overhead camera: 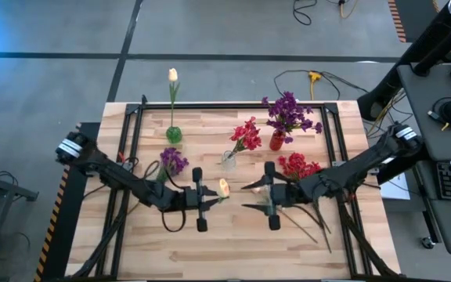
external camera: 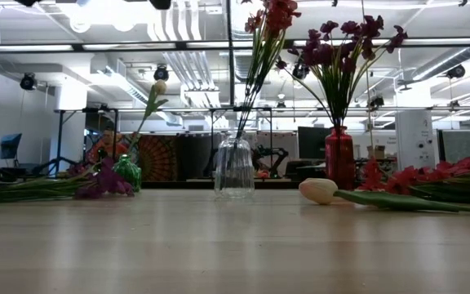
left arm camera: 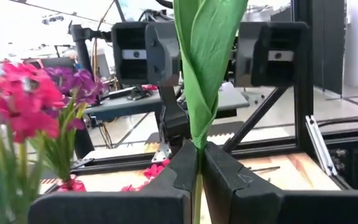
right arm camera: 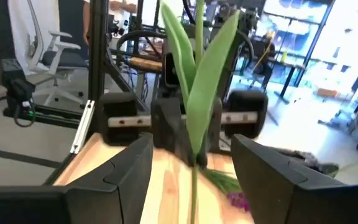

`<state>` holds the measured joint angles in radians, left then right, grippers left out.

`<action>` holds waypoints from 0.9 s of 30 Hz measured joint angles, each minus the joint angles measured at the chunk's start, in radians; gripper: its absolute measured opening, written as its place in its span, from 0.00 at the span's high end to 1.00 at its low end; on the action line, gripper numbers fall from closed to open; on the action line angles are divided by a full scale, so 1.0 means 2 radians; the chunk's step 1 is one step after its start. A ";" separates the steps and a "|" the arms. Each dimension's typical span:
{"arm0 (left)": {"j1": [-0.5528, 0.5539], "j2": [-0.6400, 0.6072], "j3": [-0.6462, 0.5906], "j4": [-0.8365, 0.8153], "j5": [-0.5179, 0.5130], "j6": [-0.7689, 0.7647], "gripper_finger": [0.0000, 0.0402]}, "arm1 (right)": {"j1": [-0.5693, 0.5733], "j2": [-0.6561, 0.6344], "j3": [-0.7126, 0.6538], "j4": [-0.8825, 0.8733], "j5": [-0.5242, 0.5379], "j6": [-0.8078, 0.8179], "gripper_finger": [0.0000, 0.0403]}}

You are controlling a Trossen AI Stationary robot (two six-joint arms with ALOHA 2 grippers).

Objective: Sort flowers into vase by color
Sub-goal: Put the right pink flowers into the green vase

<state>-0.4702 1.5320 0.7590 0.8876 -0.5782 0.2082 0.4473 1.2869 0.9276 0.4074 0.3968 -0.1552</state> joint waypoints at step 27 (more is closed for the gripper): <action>0.161 -0.312 -0.118 -0.164 -0.022 0.056 1.00 | 0.024 -0.084 0.000 -0.330 -0.029 0.248 0.48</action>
<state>-0.1484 0.9075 0.5222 0.5589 -0.6225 0.3200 0.4957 1.1196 0.9279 -0.2526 0.3398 0.3401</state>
